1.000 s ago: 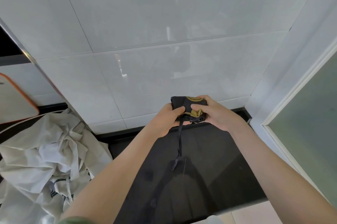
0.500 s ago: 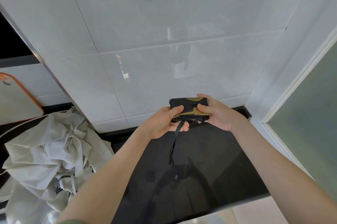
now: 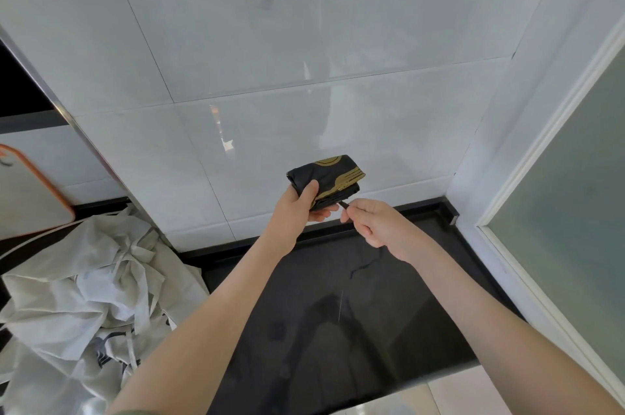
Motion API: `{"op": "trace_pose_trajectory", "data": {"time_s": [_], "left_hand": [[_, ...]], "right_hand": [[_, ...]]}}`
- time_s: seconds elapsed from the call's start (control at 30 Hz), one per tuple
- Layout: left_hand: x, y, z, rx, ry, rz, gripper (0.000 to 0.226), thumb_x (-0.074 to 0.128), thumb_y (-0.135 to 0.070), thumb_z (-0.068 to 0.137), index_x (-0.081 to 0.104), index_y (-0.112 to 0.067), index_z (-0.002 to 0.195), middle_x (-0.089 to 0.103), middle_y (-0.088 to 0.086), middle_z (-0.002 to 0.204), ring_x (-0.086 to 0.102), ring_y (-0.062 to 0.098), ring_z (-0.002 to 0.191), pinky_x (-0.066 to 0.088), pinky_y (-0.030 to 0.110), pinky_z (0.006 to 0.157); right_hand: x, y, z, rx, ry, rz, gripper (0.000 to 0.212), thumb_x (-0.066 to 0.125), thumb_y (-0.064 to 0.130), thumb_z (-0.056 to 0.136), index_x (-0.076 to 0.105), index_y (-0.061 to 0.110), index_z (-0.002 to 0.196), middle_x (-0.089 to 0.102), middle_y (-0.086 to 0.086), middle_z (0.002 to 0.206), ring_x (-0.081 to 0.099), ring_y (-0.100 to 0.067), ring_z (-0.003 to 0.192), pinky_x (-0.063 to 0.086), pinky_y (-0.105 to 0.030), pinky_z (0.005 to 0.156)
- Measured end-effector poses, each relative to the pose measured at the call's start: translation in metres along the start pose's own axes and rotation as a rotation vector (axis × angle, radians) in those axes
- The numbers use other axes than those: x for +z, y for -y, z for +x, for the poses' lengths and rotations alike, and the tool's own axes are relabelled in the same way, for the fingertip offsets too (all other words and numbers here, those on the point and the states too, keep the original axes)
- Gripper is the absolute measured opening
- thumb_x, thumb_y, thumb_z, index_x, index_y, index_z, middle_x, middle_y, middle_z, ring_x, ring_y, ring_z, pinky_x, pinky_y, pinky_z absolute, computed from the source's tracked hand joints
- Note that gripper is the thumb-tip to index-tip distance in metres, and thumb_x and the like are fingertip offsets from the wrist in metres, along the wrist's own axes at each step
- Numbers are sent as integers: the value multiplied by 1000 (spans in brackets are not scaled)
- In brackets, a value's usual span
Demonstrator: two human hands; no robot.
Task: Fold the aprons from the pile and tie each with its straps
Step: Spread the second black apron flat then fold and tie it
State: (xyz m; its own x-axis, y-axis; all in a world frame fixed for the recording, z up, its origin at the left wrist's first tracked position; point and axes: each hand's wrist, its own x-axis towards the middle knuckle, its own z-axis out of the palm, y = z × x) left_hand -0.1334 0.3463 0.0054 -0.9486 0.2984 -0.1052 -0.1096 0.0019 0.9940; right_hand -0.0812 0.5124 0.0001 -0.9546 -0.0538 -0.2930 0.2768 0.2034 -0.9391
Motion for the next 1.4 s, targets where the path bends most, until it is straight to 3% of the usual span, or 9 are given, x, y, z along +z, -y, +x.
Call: {"op": "trace_pose_trajectory", "data": {"time_s": [0.13, 0.37, 0.63, 0.83, 0.97, 1.13, 1.23, 1.33, 1.4], "left_hand": [[6, 5, -4, 0, -36, -105, 21, 44, -23, 103, 52, -15, 120, 71, 8, 100, 72, 16, 77, 56, 22, 67], [3, 5, 1, 25, -83, -85, 18, 46, -21, 102, 49, -20, 120, 68, 3, 108, 73, 20, 82, 59, 28, 74], [3, 12, 3, -26, -28, -20, 21, 47, -22, 102, 48, -17, 123, 68, 5, 109, 73, 24, 80, 60, 37, 76], [-4, 8, 10, -74, 98, 141, 22, 45, -23, 102, 47, -18, 123, 67, 6, 104, 73, 23, 78, 61, 33, 72], [-6, 4, 13, -73, 117, 171, 30, 45, -24, 102, 46, -14, 130, 69, 9, 101, 73, 24, 80, 60, 33, 73], [-10, -1, 9, -53, 177, 170, 31, 47, -24, 101, 44, -15, 131, 68, 10, 108, 73, 22, 78, 60, 29, 73], [-9, 0, 2, 53, 116, 377, 28, 50, -27, 100, 43, -20, 127, 66, 5, 112, 73, 17, 75, 58, 24, 71], [-3, 4, -2, 287, 148, 923, 46, 48, -29, 100, 35, -24, 143, 68, 11, 92, 68, 27, 77, 54, 34, 72], [6, 10, -6, 376, 245, 1242, 60, 46, -24, 99, 19, -29, 153, 65, 14, 89, 62, 34, 83, 46, 35, 70]], "right_hand": [[12, 8, -8, -5, 41, -318, 29, 40, 32, 104, 64, 17, 98, 53, 1, 57, 41, -7, 41, 38, -21, 49], [22, 8, -7, -78, -185, -514, 7, 50, 25, 100, 48, 22, 105, 67, -3, 81, 68, -15, 65, 60, -27, 62], [14, 9, 0, -186, -239, -640, 29, 40, 20, 102, 66, 9, 95, 57, -4, 93, 55, -17, 83, 37, -15, 64], [3, 14, -1, -110, -184, -594, 40, 38, 18, 97, 50, 25, 59, 70, -5, 89, 66, -28, 92, 52, -40, 80], [-4, 23, -1, -73, -187, -573, 30, 38, 14, 93, 55, 3, 71, 63, -8, 72, 58, -23, 66, 47, -27, 62], [-13, 25, 6, 91, -174, -348, 21, 43, 12, 86, 37, 13, 66, 24, 1, 57, 18, -13, 48, 15, -26, 46], [-21, 21, 9, 190, -131, -108, 28, 50, 21, 96, 53, 5, 74, 36, -2, 55, 18, -9, 40, 14, -22, 41], [-25, 19, 11, 244, 38, 220, 58, 37, 52, 100, 65, 1, 92, 66, -12, 74, 20, -8, 39, 12, -20, 39], [-23, 16, 17, 255, 94, 334, 66, 33, 68, 92, 59, 9, 81, 63, -10, 69, 19, -10, 43, 9, -22, 42]]}}
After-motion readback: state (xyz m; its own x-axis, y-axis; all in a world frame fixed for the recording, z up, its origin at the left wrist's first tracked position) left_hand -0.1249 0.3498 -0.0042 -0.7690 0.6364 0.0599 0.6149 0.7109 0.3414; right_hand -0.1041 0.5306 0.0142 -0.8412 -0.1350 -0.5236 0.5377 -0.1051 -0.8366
